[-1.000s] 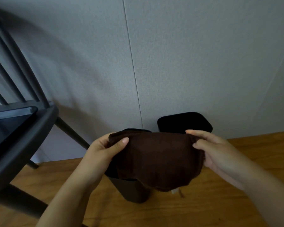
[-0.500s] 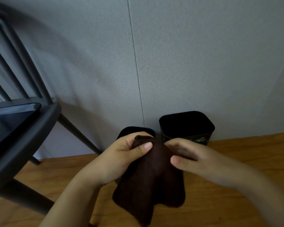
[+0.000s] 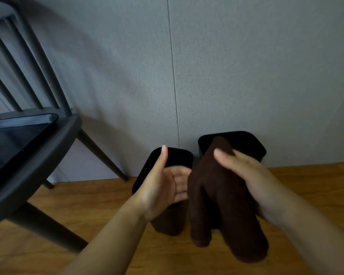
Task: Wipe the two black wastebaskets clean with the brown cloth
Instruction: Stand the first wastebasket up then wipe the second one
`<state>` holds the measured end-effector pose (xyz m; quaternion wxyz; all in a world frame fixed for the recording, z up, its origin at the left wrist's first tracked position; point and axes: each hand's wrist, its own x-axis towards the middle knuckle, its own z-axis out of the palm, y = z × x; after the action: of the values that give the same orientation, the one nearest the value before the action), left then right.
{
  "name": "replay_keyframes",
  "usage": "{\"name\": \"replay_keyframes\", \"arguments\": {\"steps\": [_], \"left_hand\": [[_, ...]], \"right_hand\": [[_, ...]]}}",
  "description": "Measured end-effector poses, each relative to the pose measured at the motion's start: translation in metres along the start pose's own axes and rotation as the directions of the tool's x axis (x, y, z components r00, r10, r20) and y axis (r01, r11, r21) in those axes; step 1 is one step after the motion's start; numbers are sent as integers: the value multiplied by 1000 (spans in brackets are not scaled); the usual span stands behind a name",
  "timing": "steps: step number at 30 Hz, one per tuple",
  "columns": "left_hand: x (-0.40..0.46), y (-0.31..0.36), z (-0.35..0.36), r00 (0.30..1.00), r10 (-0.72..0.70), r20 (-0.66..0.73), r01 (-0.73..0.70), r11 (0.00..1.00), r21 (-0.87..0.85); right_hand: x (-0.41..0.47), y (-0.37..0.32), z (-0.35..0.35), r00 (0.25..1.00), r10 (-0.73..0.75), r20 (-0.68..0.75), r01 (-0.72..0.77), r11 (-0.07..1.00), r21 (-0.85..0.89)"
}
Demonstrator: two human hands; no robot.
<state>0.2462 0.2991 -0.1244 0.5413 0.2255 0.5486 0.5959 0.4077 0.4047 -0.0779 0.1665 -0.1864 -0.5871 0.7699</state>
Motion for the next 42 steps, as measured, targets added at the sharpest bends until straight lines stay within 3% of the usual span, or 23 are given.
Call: {"name": "replay_keyframes", "arguments": {"steps": [2, 4, 8, 15, 19, 23, 28, 32, 35, 37, 39, 42], "left_hand": [[-1, -17, 0, 990, -115, 86, 134, 955, -263], [-6, -27, 3, 984, -122, 132, 167, 892, -421], [-5, -24, 2, 992, -12, 126, 72, 871, -486], [-3, -19, 3, 998, -26, -55, 9, 957, -290], [-3, -13, 2, 978, 80, -193, -116, 977, -181], [-5, -4, 1, 941, 161, -299, -201, 974, -109], [-5, 0, -1, 858, 311, -409, -257, 949, 183], [-6, -1, -3, 763, 484, -428, -268, 839, 473], [-3, -4, -4, 697, 563, -444, -263, 777, 572], [-2, -3, -6, 689, 572, -445, -291, 781, 553], [-4, 0, -4, 733, 517, -442, -353, 845, 403], [-5, 1, 1, 784, 458, -418, -369, 886, 279]], "right_hand": [[2, -2, -4, 989, 79, -123, -59, 985, 161], [5, -1, -13, 969, 145, -198, -104, 974, 204], [6, 7, -33, 951, 205, -230, -156, 964, 215], [5, 19, -58, 943, 240, -232, -240, 970, 25], [9, 20, -57, 951, 110, -289, -151, 981, -125], [16, 26, -57, 903, -6, -430, -101, 969, -226], [15, 28, -56, 946, -154, -287, -33, 832, -554], [18, 33, -57, 946, -199, -257, -43, 707, -706], [21, 35, -53, 917, -327, -228, -38, 497, -867], [22, 35, -53, 925, -319, -205, -48, 438, -897], [21, 34, -52, 955, -203, -214, -64, 566, -822], [22, 41, -45, 950, -62, -306, -101, 867, -488]]}}
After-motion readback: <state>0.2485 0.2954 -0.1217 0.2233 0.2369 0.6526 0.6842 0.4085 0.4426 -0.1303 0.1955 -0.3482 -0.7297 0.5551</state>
